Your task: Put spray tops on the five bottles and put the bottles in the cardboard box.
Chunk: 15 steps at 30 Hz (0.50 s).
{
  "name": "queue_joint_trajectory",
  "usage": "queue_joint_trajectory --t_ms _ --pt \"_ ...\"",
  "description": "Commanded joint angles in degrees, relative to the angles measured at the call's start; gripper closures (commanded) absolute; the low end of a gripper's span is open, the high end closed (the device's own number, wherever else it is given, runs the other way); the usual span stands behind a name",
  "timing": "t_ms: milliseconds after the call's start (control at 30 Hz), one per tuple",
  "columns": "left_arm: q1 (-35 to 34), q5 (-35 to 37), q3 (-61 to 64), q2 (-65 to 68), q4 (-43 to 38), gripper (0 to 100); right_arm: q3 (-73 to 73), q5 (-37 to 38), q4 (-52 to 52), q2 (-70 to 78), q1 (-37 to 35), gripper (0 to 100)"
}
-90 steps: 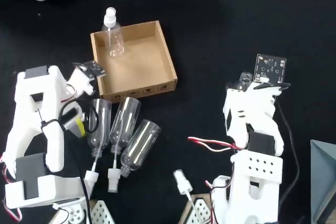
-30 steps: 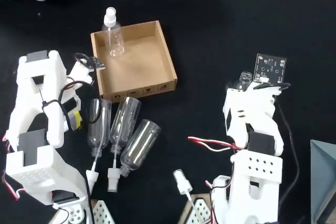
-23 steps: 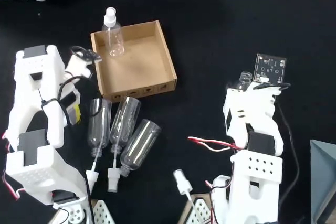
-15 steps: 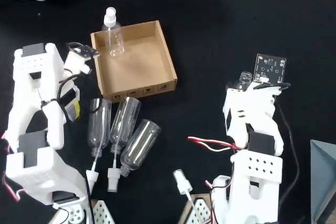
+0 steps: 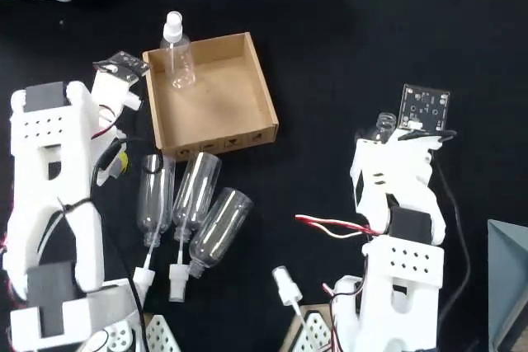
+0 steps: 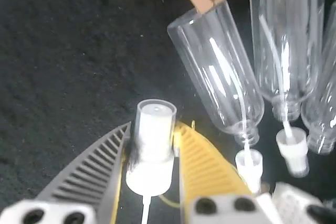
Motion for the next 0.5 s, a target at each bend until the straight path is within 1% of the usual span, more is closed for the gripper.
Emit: queue_joint_trajectory --t_ms 0,167,300,467 --pt "2.2 5.5 -0.8 -6.5 -0.8 97 -0.6 0.0 -1.5 -1.7 -1.4 92.1" --pt "5.1 13.7 -1.0 -9.6 -0.9 97 -0.6 0.0 -1.5 -1.7 -1.4 92.1" --pt "5.3 20.3 -0.9 -11.1 -2.5 97 -0.6 0.0 -1.5 -1.7 -1.4 92.1" --pt "5.3 25.1 -0.7 -13.1 -3.8 97 -0.6 -0.1 -1.5 -1.7 -1.4 92.2"
